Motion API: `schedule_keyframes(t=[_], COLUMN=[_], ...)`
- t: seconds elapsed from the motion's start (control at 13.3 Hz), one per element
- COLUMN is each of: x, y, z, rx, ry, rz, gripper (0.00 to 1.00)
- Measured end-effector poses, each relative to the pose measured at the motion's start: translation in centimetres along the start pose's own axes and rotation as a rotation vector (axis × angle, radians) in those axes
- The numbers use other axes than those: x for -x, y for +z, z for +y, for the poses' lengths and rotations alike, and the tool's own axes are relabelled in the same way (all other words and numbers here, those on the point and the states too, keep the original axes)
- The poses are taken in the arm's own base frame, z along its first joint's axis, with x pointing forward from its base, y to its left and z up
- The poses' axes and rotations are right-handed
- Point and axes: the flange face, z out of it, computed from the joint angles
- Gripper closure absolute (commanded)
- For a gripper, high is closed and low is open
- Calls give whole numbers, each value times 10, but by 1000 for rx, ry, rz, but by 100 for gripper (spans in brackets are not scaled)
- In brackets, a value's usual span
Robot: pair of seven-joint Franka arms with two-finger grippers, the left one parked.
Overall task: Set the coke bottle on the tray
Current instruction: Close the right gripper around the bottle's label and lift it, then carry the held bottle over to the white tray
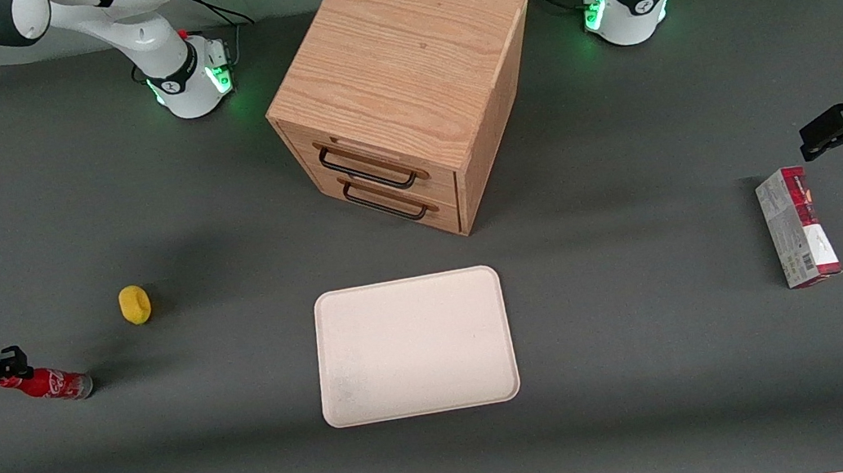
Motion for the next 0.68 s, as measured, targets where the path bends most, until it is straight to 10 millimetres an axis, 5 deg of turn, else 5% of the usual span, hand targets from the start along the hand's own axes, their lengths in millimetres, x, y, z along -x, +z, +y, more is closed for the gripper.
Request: schedule_keyframes(t=[0.23, 0.45, 0.68], x=[-21, -43, -62], y=[-48, -135, -213], z=[-24, -56, -119], rx=[-62, -96, -88], ry=[-50, -63, -73], rz=[-22, -70, -118], gripper=[94, 94, 93])
